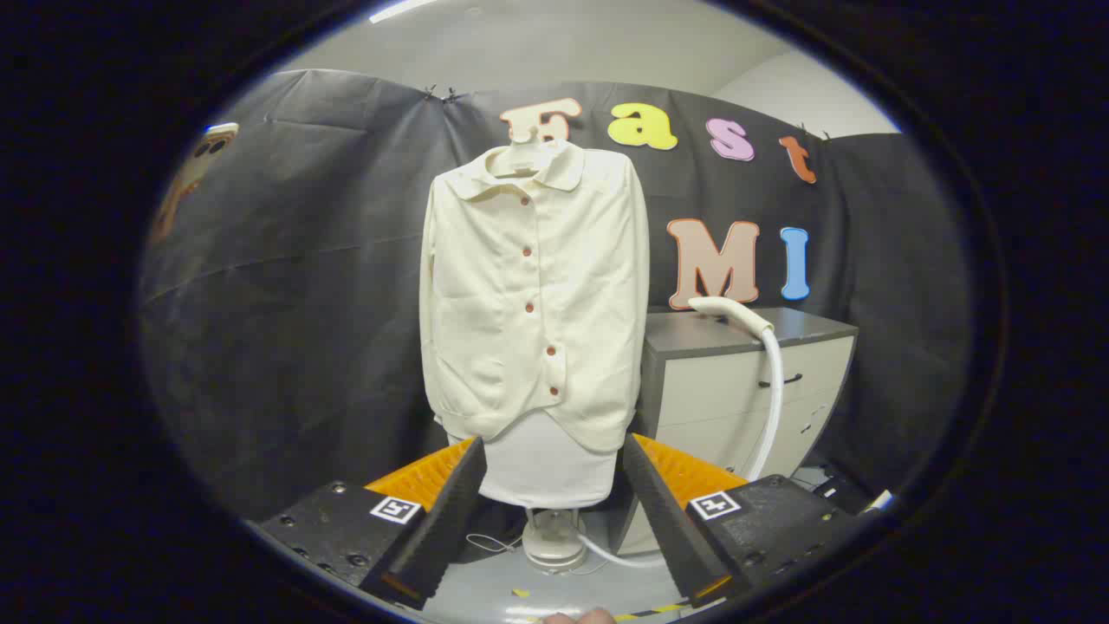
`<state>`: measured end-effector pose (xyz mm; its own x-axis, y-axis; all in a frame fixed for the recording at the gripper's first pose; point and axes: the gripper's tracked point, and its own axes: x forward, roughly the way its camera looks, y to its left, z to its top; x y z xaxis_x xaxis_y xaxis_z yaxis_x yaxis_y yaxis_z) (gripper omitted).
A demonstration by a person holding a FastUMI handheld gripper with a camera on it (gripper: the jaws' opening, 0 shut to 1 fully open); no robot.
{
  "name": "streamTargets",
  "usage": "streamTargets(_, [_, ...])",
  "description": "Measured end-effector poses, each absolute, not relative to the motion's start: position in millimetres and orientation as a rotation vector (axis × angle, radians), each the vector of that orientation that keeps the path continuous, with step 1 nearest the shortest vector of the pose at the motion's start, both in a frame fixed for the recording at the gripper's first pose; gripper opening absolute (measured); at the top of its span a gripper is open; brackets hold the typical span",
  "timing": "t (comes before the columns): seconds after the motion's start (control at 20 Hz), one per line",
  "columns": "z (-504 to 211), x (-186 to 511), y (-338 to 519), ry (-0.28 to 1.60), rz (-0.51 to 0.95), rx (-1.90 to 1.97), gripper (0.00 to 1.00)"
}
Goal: Iron the clothes twice with a garment steamer, once on the left side and once on the right side.
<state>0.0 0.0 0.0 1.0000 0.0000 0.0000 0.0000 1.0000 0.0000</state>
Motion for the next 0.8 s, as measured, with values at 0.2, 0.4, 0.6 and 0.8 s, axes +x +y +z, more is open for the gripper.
streamTargets(0.2, [-8, 4, -2, 0.026, 0.004, 0.027, 0.97])
streamTargets(0.4, [-3, 7, -10, 0.024, -0.001, 0.028, 0.97])
streamTargets(0.6, [-5, 8, -22, 0.035, -0.022, 0.028, 0.97])
streamTargets(0.8, [-3, 9, -32, 0.037, -0.044, 0.027, 0.97])
